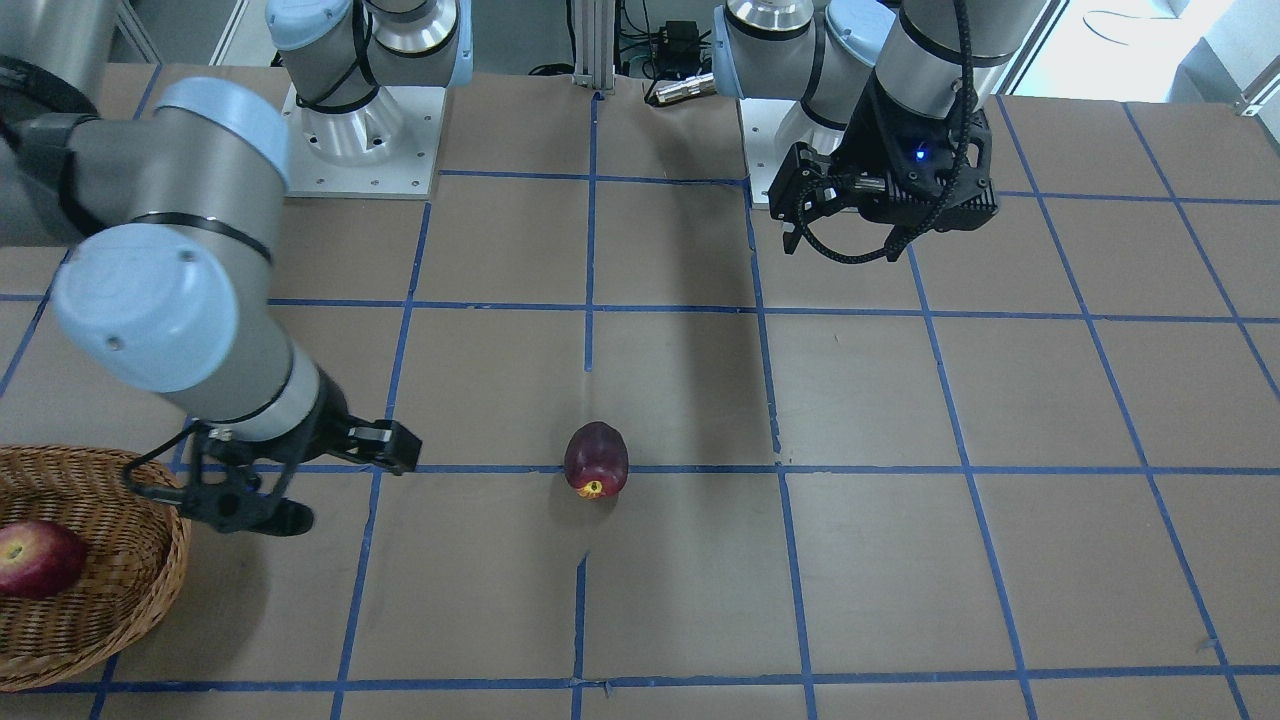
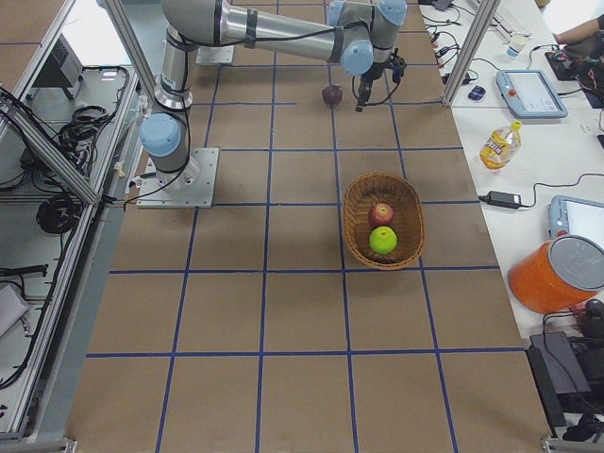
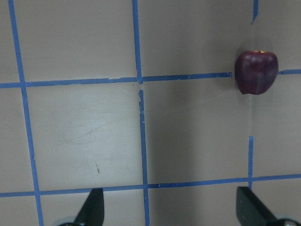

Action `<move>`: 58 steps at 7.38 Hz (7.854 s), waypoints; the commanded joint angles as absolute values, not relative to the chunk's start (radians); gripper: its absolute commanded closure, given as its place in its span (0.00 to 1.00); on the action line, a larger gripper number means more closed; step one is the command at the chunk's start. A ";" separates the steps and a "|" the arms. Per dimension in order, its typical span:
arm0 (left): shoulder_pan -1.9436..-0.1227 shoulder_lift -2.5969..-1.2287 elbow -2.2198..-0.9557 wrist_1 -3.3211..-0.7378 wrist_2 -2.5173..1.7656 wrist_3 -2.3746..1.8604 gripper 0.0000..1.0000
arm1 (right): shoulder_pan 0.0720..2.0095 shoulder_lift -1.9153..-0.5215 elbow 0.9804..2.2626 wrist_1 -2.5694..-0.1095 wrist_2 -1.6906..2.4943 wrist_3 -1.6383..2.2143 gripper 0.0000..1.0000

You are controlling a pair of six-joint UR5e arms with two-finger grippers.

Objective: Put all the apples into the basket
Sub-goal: 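Lower the right gripper onto the dark red apple and close it, then carry the dark red apple into the basket with the right gripper, then open the right gripper and withdraw it from the basket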

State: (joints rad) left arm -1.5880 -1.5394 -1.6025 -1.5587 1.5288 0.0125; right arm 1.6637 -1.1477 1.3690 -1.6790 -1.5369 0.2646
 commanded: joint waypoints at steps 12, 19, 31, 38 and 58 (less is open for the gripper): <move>-1.586 -1.543 -1.603 -1.554 1.529 0.014 0.00 | 1.917 -0.924 1.416 -1.919 -1.419 0.425 0.00; -1.585 -1.546 -1.605 -1.554 1.528 0.014 0.00 | 1.884 -1.001 1.396 -1.878 -1.442 0.408 1.00; -1.586 -1.546 -1.605 -1.555 1.529 0.014 0.00 | 1.236 -0.983 1.358 -1.853 -1.703 -0.350 1.00; -1.585 -1.546 -1.605 -1.554 1.528 0.014 0.00 | 1.238 -0.942 1.364 -1.832 -1.695 -0.347 0.14; -1.585 -1.546 -1.605 -1.554 1.528 0.014 0.00 | 1.552 -1.606 1.629 -1.525 -1.555 0.044 0.00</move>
State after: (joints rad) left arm -1.5846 -1.5463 -1.6045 -1.5539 1.5280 0.0138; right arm 1.5524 -1.6072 1.6310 -1.5304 -1.5507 0.0432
